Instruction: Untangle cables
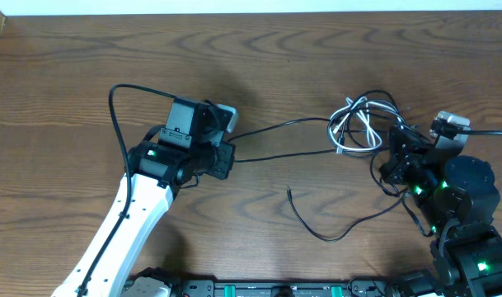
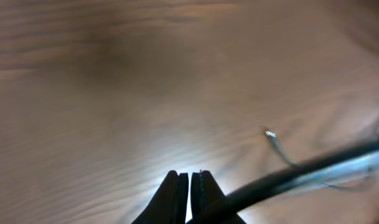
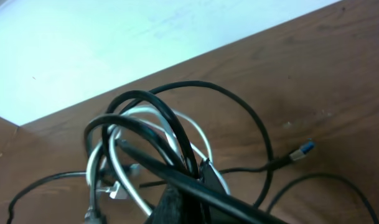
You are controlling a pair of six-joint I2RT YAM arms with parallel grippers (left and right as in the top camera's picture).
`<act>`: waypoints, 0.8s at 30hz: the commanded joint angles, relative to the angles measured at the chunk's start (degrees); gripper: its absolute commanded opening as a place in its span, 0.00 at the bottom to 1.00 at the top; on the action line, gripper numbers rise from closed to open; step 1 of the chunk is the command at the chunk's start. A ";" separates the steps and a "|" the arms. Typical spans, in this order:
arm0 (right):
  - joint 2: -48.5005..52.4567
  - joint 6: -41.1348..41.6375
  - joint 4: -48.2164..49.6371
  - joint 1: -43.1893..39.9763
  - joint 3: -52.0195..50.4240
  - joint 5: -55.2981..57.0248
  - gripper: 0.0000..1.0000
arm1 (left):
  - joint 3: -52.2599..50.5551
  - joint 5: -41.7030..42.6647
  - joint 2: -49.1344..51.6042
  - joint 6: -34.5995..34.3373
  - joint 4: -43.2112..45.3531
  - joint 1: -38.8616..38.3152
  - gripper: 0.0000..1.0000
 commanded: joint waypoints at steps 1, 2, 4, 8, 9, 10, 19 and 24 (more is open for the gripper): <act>-0.63 -1.09 -1.33 -0.61 1.31 2.21 0.01 | 0.66 -14.34 -0.72 -7.65 -0.44 0.37 0.31; -0.63 -0.61 -2.16 -0.61 1.31 1.77 0.01 | 0.66 -12.94 -0.72 -9.97 -0.35 0.35 0.43; -0.57 0.61 -3.72 -0.61 1.31 0.46 0.01 | 0.66 -4.52 -0.72 -12.28 0.66 0.35 0.66; 0.55 1.49 -5.95 -0.61 1.31 -1.77 0.01 | 0.66 24.68 -0.72 -7.04 5.55 0.35 0.77; 1.03 1.64 -6.32 -0.61 1.31 -2.01 0.01 | 0.66 32.22 -0.72 -4.24 6.64 0.35 0.78; 1.42 1.95 -6.56 -0.61 1.31 -2.29 0.01 | 0.66 38.86 -0.72 -1.36 7.39 0.35 0.79; 5.16 -1.84 -5.77 -0.61 1.31 -17.00 0.01 | 0.66 42.38 -0.70 7.13 7.82 0.35 0.81; 5.64 -2.78 -4.57 -0.61 1.31 -27.52 0.01 | 0.66 42.40 -0.61 14.56 8.04 0.35 0.81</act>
